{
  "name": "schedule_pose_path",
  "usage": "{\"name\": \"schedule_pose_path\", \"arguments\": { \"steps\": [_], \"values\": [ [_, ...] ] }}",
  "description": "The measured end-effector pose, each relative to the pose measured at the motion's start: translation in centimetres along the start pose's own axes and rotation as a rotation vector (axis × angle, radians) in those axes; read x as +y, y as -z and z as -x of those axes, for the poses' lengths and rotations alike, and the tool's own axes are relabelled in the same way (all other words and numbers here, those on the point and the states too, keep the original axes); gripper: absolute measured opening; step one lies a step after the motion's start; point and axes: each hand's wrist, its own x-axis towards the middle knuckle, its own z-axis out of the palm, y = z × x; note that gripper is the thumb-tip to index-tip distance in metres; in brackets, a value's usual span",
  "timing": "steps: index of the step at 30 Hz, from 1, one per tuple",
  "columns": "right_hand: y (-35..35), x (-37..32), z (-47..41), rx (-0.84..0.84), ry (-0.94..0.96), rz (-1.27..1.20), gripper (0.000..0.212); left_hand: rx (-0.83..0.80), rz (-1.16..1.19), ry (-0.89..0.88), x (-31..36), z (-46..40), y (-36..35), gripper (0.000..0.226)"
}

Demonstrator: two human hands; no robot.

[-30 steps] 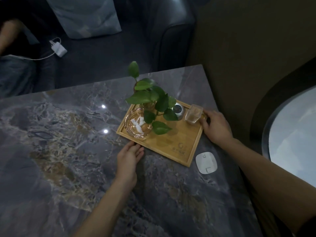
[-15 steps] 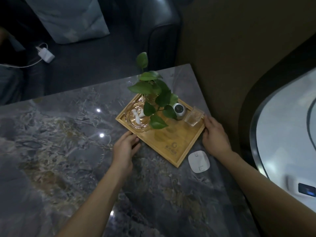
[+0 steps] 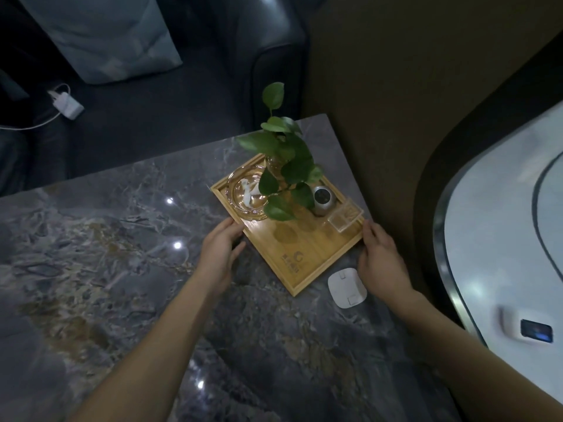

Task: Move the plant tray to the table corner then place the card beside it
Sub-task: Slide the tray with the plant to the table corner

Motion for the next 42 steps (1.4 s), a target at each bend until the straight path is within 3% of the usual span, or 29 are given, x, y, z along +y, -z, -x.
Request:
{"name": "schedule_pose_path", "arguments": {
  "steps": [8,19,34,38,40,42],
  "values": [
    [-0.6,0.1,2.0,-0.030,-0.038,0.043,0.064,-0.051,-0.002,0.002,0.9,-1.0,-1.1,0.035],
    [-1.0,0.8,3.5,-0.013,-0.087,0.048,0.066,-0.076,-0.001,0.030,1.1,-1.9,-2.9,0.030],
    [-1.0,0.8,4.8,-0.006,-0.153,0.008,0.066,-0.154,-0.032,0.026,1.5,-1.3,-4.6,0.041],
    [-1.2,-0.3,5.8,0.062,-0.075,0.005,0.058,-0.083,-0.046,0.019,0.3,0.0,-4.2,0.035],
    [-1.7,-0.9,6.3,0.030,0.026,0.027,0.053,-0.058,-0.096,0.014,-1.2,0.8,-3.9,0.023],
    [-2.2,-1.4,6.5,-0.034,0.124,0.049,0.052,-0.069,-0.128,0.025,-2.6,1.6,-3.8,0.027]
  ]
}}
